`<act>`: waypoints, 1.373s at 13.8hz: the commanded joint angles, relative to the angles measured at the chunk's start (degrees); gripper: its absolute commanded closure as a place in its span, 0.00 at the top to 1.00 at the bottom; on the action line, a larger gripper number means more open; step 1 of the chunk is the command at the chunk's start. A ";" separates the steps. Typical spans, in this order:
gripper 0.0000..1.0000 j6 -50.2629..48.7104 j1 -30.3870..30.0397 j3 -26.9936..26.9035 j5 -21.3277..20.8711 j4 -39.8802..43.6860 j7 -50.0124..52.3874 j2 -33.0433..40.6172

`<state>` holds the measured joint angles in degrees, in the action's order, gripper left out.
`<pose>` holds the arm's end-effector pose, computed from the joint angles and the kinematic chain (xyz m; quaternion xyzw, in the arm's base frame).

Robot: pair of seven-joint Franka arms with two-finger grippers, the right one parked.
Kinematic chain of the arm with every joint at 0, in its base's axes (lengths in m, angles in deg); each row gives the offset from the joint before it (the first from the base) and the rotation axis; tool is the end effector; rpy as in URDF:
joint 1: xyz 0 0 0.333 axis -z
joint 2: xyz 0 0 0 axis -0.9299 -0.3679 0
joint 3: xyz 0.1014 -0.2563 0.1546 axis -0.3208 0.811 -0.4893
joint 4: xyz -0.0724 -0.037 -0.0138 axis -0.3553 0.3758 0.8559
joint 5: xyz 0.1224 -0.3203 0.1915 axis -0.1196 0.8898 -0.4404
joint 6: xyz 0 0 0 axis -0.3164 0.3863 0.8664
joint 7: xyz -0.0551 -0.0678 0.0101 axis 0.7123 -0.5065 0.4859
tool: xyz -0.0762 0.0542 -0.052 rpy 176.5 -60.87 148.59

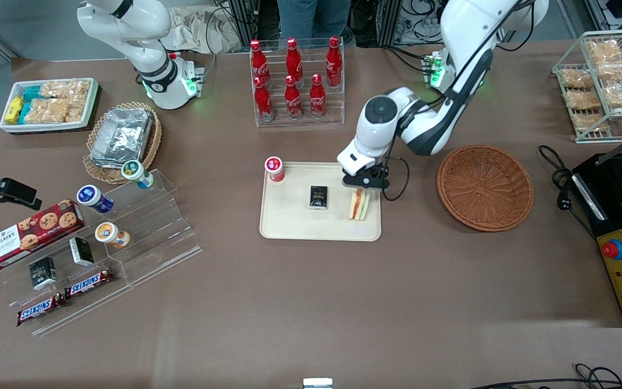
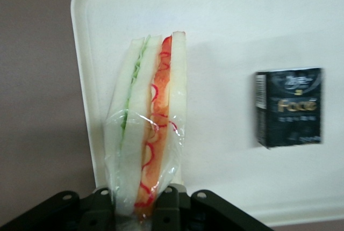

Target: Place sandwich from basket to tray

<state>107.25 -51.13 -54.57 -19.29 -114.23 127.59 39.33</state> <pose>0.4103 -0.3749 0.2259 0.9977 -0.0620 0.0225 0.0161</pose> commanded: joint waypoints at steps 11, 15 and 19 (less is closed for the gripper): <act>1.00 -17.05 0.03 -0.54 -2.35 12.40 3.81 1.58; 1.00 -31.91 -1.72 -0.89 5.55 23.65 -0.22 6.51; 1.00 -49.41 -7.16 -0.80 10.20 34.38 -8.30 9.76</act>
<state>63.32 -54.84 -55.63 -12.21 -84.07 123.88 48.26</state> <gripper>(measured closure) 0.000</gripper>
